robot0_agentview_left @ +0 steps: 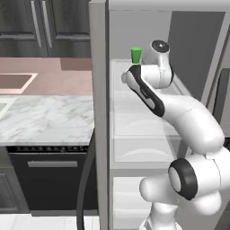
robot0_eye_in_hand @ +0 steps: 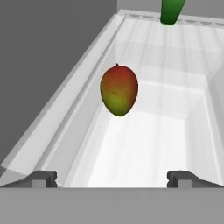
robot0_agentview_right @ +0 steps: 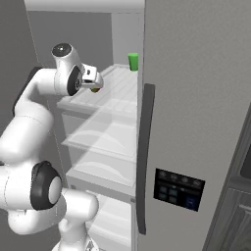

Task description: Pick the pear and mango from the fridge and place them on the plate next to the blender to make a fruit smoothie.

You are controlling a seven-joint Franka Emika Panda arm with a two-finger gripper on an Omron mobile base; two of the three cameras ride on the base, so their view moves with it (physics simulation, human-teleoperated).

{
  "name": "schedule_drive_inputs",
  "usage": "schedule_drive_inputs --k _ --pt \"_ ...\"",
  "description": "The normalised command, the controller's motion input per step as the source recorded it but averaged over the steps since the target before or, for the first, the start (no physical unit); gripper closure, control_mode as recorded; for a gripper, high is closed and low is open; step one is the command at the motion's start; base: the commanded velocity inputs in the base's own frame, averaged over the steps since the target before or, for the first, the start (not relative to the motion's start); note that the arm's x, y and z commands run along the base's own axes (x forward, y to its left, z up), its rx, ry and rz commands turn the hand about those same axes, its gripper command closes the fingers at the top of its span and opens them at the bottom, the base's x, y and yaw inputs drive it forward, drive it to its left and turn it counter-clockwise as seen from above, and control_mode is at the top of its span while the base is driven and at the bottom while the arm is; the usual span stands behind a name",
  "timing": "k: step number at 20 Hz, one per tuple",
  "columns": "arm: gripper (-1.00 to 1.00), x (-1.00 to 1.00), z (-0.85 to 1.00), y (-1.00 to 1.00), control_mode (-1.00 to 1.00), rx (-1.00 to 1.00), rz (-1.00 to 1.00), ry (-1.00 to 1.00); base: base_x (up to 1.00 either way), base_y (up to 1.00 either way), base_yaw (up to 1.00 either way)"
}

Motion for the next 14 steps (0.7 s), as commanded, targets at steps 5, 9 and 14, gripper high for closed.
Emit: schedule_drive_inputs --k 5,9,14 --pt "-1.0 0.58 -0.14 0.04 -1.0 0.0 0.0 0.08 0.0 0.0 0.0" --pt "-1.0 0.57 -0.21 0.0 -1.0 0.0 -0.01 0.05 0.0 0.0 0.0" --pt "-1.0 0.56 -0.37 0.0 -1.0 0.0 -0.01 0.03 0.0 0.0 0.0"
